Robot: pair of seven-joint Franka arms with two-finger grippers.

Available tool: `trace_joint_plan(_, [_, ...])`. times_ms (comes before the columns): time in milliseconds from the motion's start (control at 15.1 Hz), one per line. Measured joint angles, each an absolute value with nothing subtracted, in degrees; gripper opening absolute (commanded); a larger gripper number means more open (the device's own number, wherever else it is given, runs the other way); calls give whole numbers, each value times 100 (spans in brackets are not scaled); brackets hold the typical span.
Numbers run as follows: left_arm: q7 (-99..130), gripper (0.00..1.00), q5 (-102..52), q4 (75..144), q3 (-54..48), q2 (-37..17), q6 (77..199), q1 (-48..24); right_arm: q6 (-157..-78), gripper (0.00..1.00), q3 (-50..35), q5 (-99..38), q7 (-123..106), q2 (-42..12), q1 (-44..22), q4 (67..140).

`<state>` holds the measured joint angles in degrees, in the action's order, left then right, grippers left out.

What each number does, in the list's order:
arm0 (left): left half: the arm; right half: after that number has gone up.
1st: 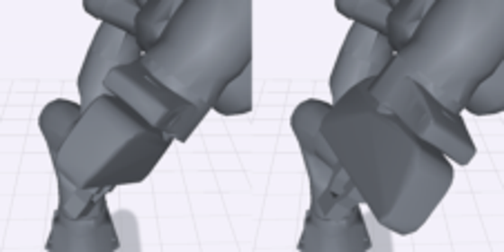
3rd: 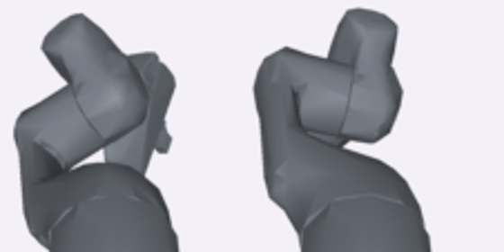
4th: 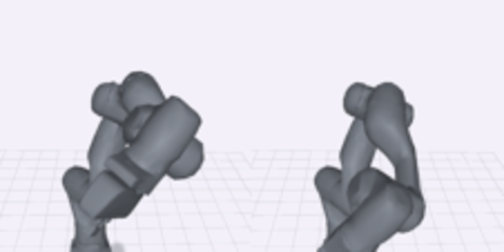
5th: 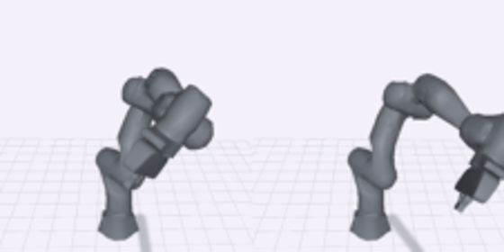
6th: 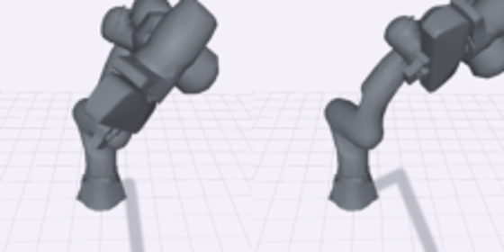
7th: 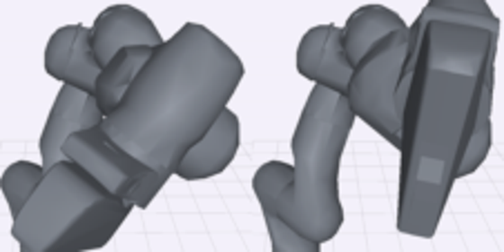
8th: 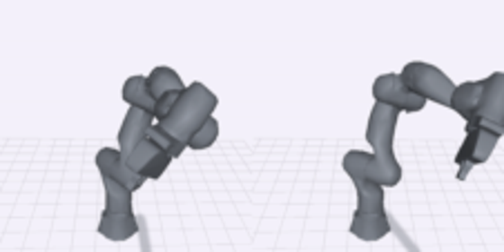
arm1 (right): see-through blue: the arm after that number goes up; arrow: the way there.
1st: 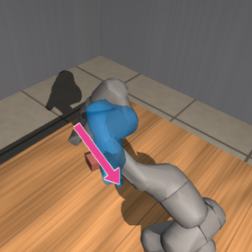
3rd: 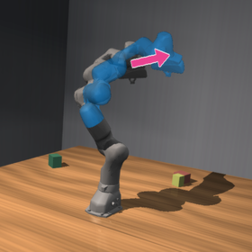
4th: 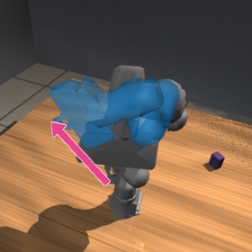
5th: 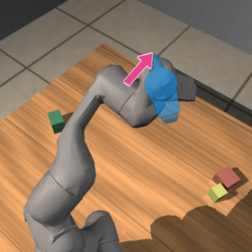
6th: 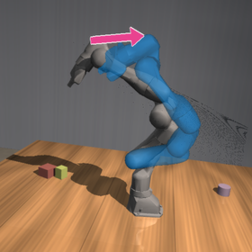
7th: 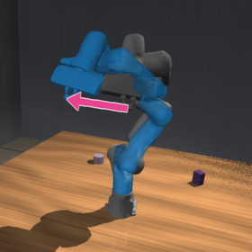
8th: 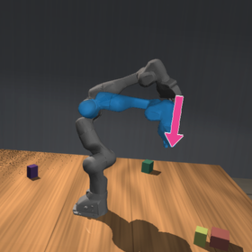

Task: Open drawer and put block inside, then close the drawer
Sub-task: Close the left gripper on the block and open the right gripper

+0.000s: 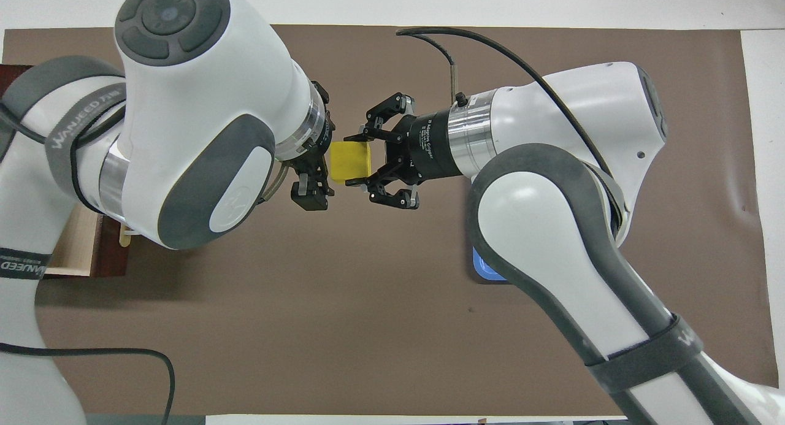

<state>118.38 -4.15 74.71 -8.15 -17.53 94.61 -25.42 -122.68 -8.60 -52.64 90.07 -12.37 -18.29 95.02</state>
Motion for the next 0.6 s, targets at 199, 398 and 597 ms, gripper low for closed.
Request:
trace_joint_plan(199, [11931,100,-392,7408,-809,-1788,9424,-2604,-12268,0,-860,-5265,9007,-1239,-1829,9502])
trace_joint_plan(398, [12060,100,-367,7307,-804,-1823,9241,-2687,-12268,0,-860,-5265,9007,-1239,-1829,9502])
trace_joint_plan(597, [12178,98,-276,7285,-802,-1824,9143,-2774,-12268,0,-859,-5265,9007,-1239,-1829,9502])
